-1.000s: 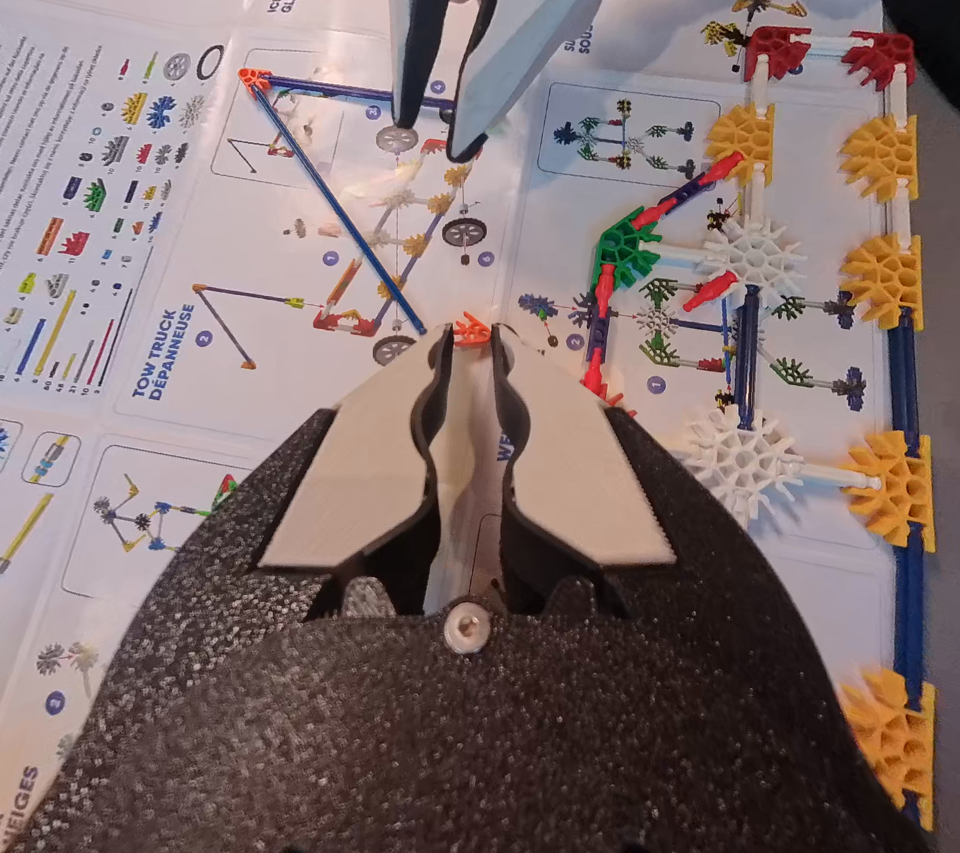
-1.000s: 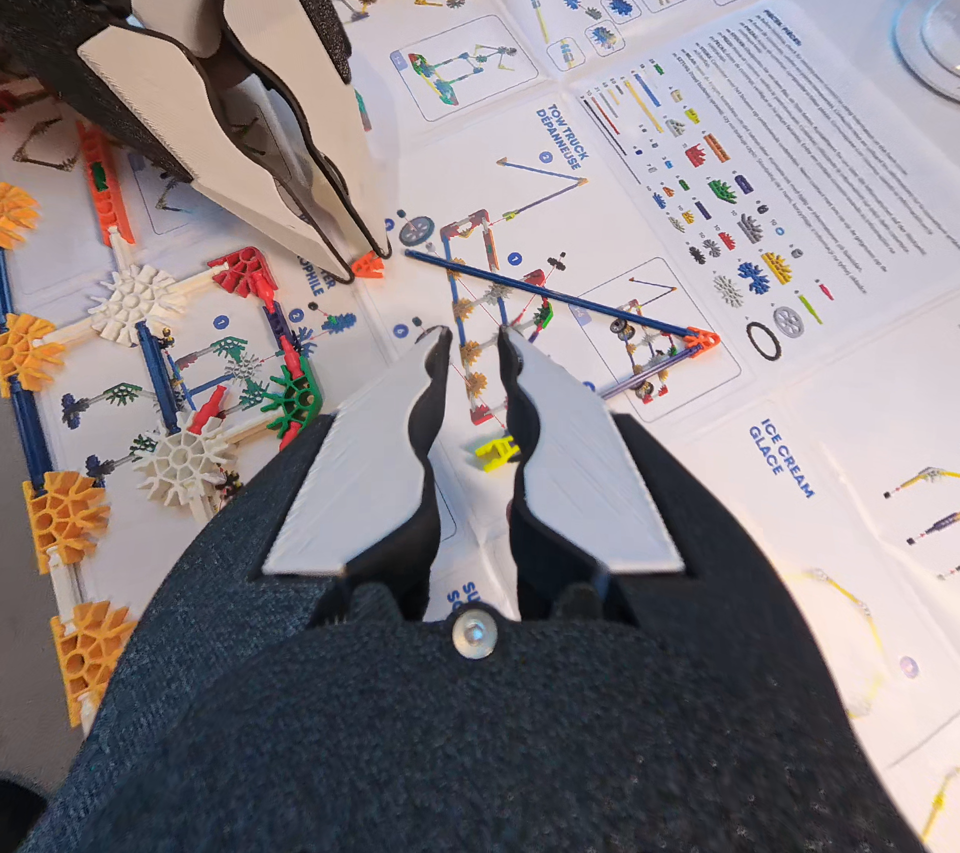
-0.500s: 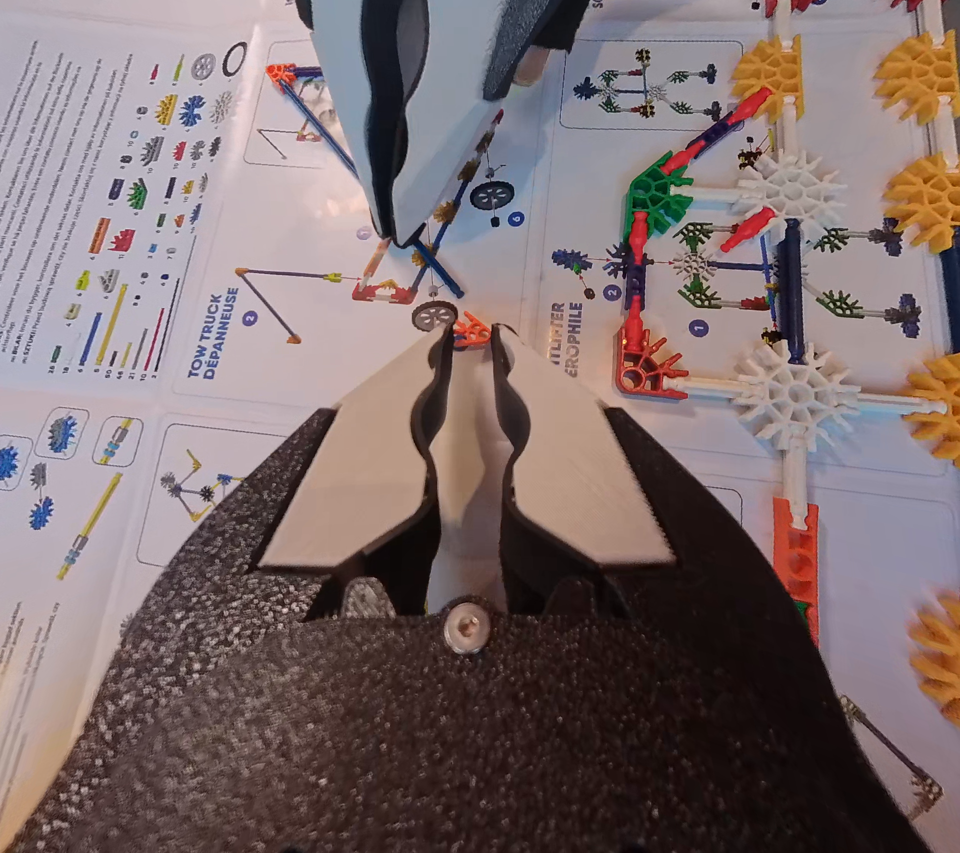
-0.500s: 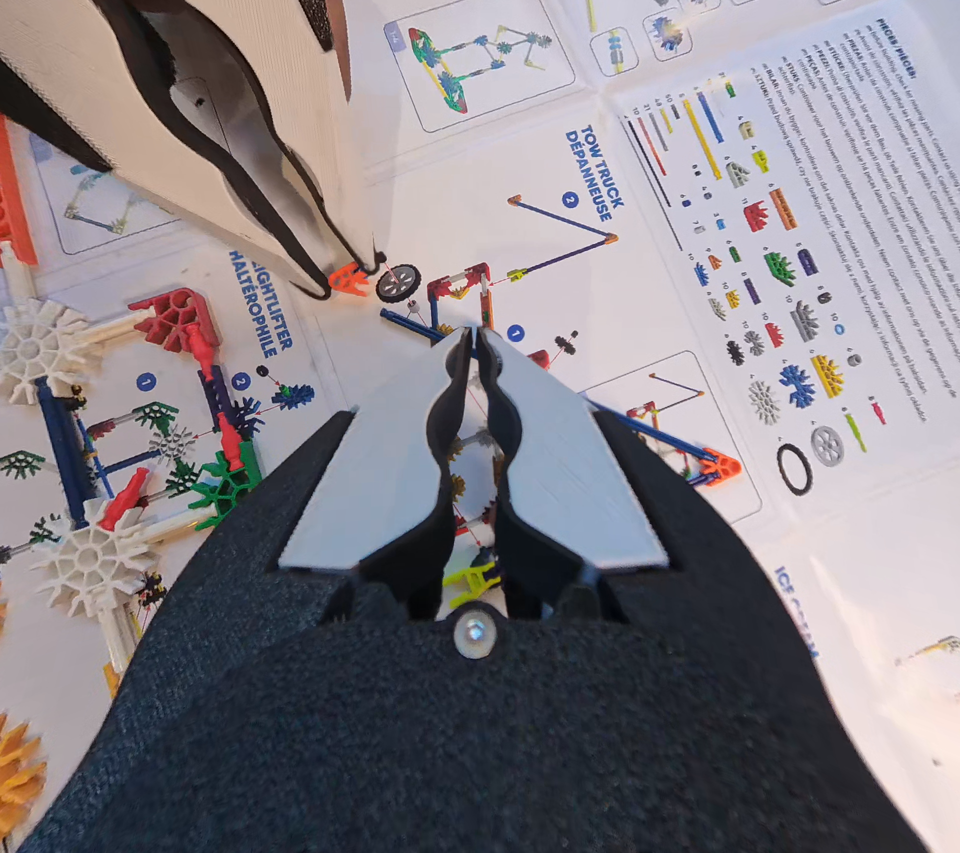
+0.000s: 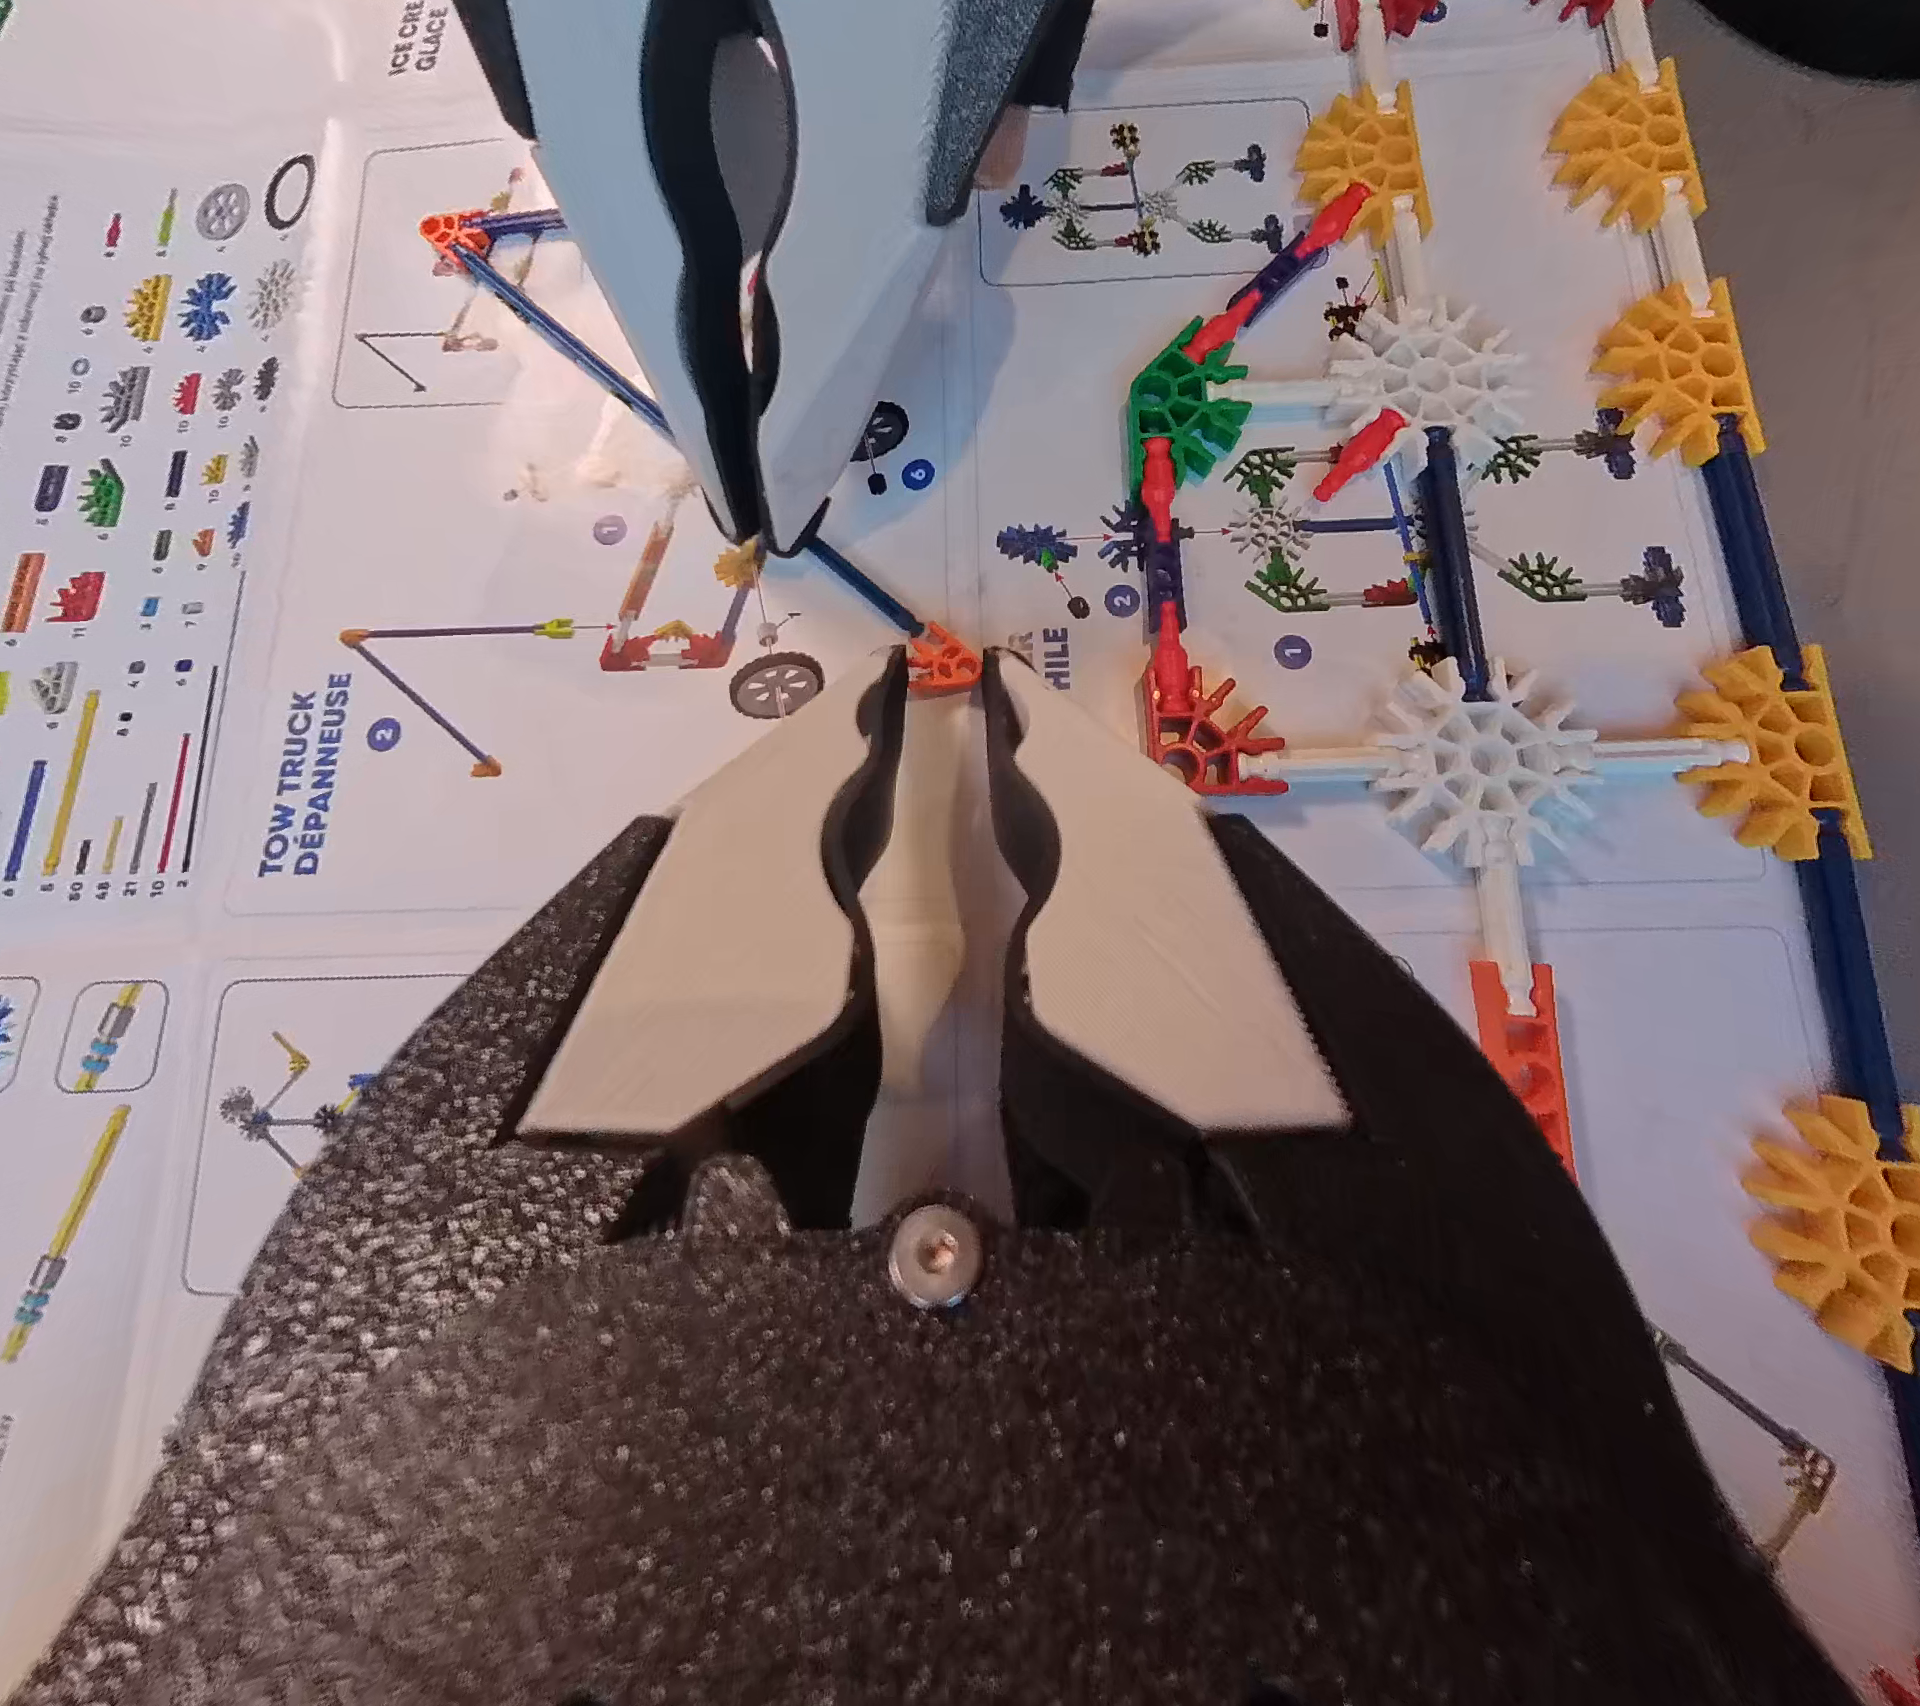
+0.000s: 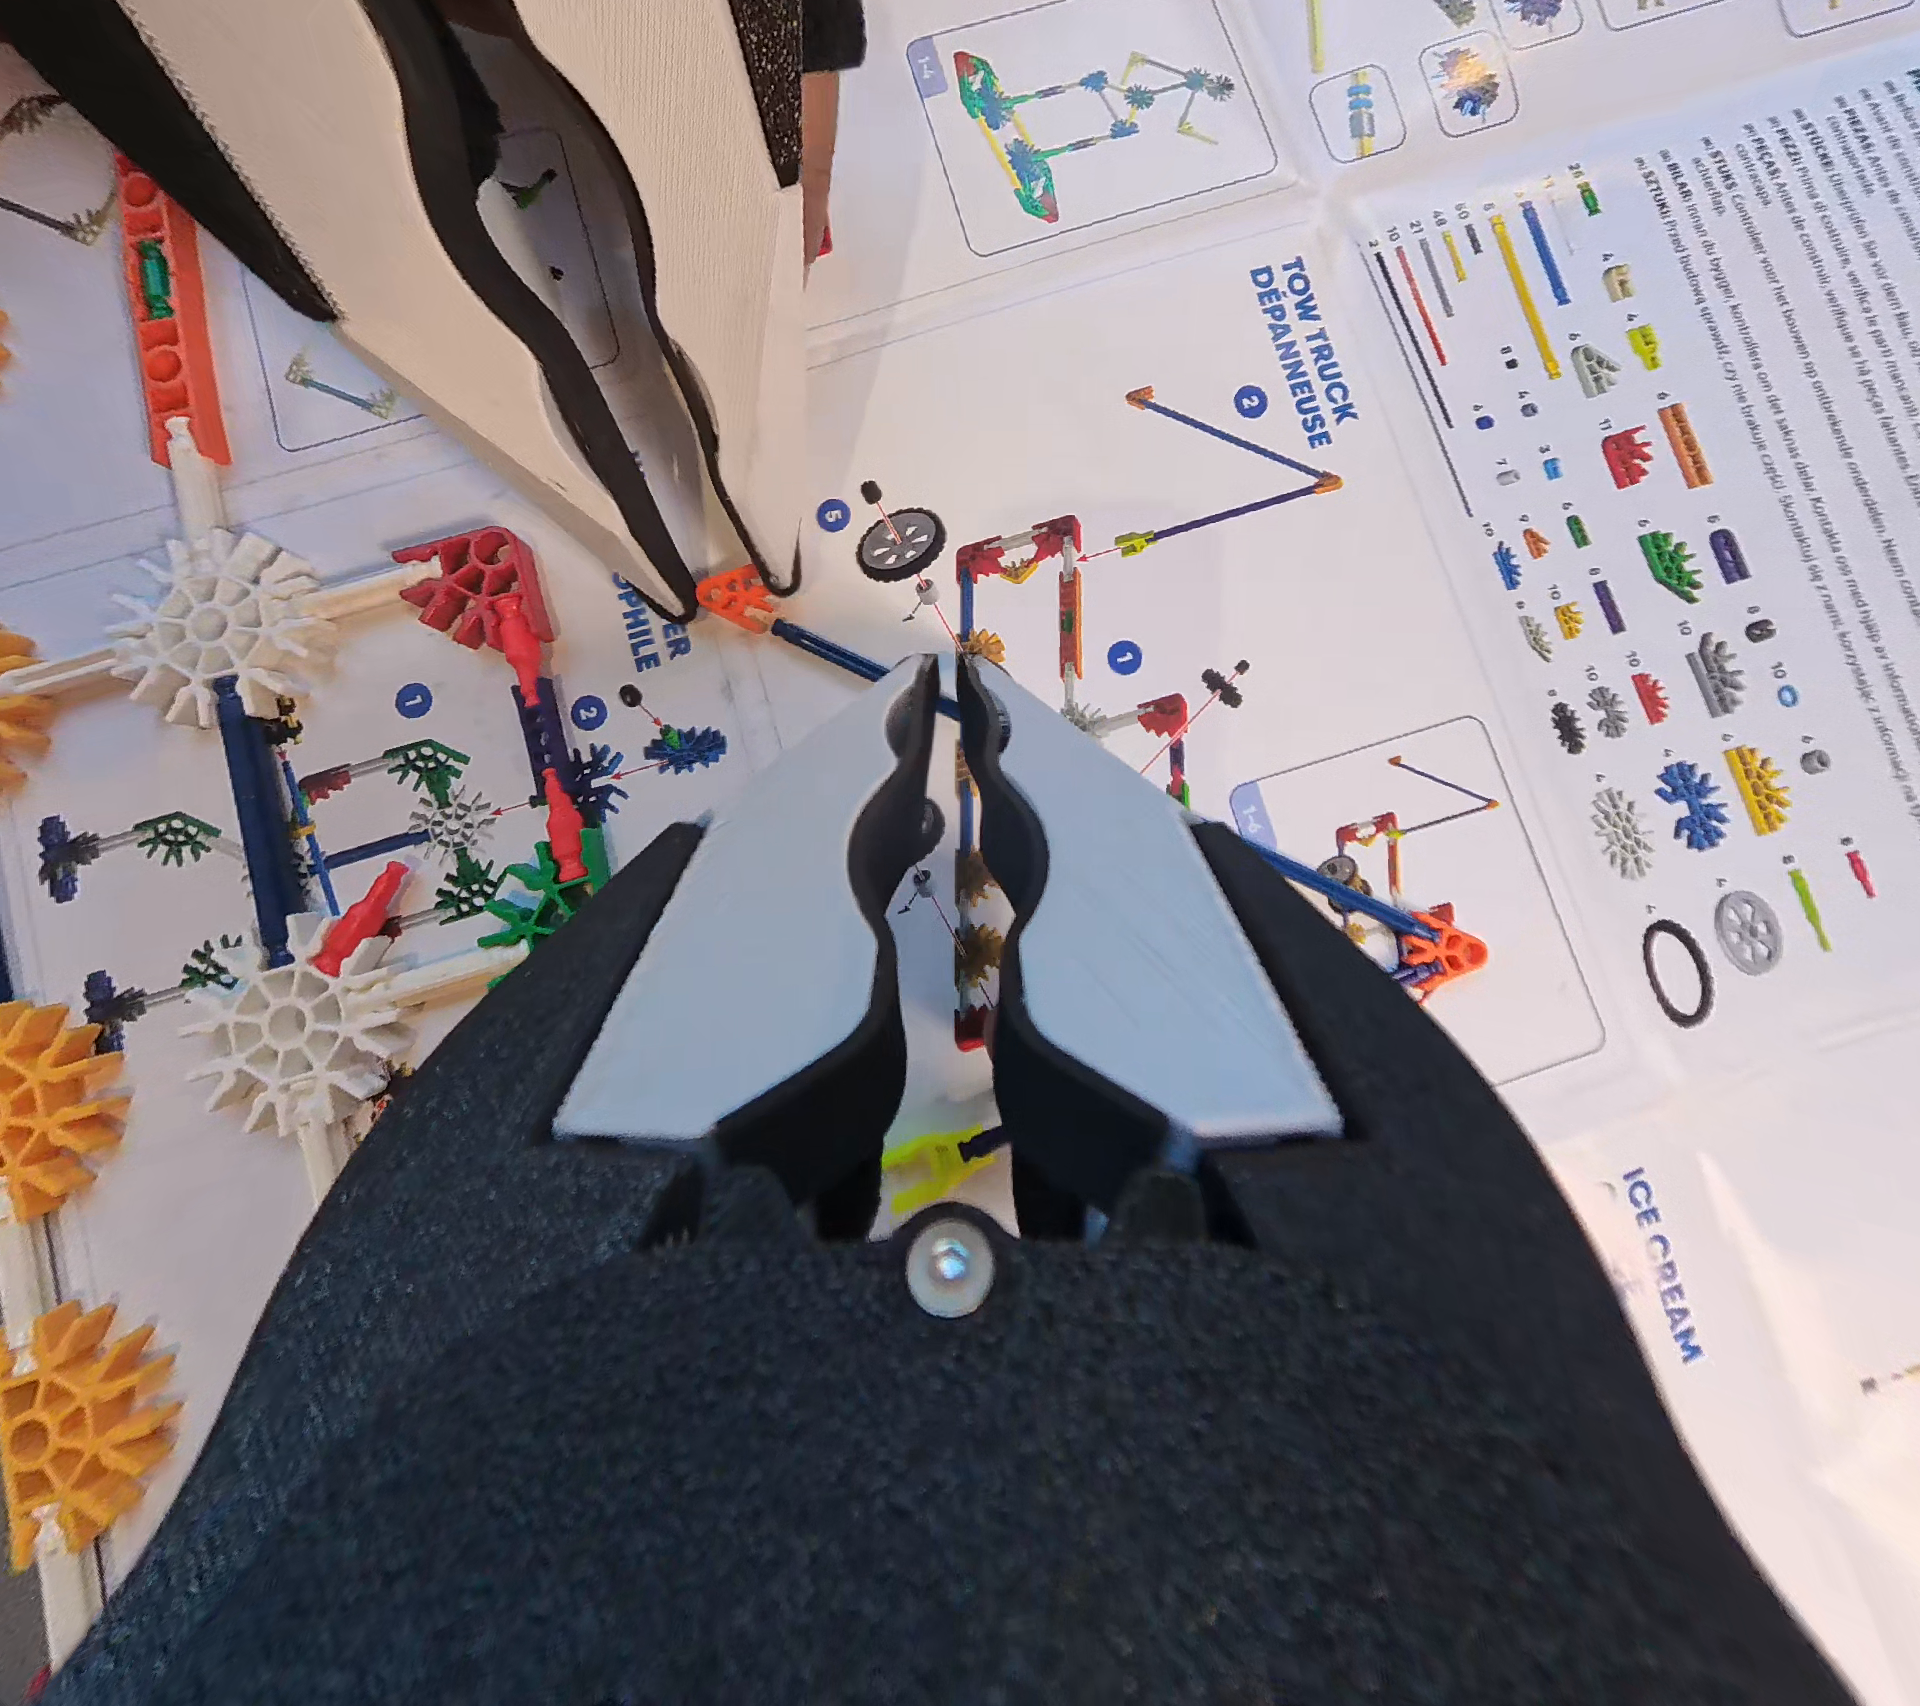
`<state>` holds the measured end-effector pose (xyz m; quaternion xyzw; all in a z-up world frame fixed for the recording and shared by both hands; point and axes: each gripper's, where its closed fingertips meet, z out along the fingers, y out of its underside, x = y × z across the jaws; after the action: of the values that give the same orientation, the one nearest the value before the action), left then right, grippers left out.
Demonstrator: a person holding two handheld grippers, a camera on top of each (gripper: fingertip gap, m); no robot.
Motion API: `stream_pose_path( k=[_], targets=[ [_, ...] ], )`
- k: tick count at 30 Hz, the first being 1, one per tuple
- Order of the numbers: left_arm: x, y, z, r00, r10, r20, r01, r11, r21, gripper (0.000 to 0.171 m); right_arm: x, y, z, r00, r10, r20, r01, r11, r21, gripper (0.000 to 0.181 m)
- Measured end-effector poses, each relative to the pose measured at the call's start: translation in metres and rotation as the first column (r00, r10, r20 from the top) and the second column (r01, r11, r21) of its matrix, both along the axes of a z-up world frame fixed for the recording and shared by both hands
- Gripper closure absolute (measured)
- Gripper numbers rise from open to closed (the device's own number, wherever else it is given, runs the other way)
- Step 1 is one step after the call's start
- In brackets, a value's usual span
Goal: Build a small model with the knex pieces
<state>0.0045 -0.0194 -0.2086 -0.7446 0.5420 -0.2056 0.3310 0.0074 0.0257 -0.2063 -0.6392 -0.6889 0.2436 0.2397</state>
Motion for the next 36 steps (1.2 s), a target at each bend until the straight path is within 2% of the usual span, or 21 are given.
stream_pose_path(
  k=[7,15,20,24,36],
  targets=[
    [0.001,-0.002,0.000,0.998,-0.058,0.010,0.058,0.998,-0.009,0.159,0.001,-0.011,0.002,0.995,0.099,-0.001,-0.099,0.994,0.043,0.171],
    [-0.007,0.000,0.002,0.999,-0.032,-0.008,0.032,0.999,0.003,0.154,0.001,-0.012,0.000,0.975,0.216,0.053,-0.220,0.970,0.101,0.167],
    [-0.005,-0.002,-0.001,1.000,-0.014,-0.009,0.014,1.000,-0.020,0.156,0.005,-0.010,-0.004,0.922,0.355,0.153,-0.367,0.928,0.059,0.167],
    [-0.002,-0.002,-0.002,1.000,-0.013,-0.004,0.012,0.999,-0.033,0.158,0.005,-0.014,-0.005,0.881,0.439,0.176,-0.444,0.896,-0.011,0.173],
    [-0.003,-0.001,-0.002,1.000,0.002,-0.007,-0.002,1.000,-0.026,0.160,0.006,-0.016,0.001,0.875,0.467,0.128,-0.462,0.884,-0.070,0.178]
  ],
)
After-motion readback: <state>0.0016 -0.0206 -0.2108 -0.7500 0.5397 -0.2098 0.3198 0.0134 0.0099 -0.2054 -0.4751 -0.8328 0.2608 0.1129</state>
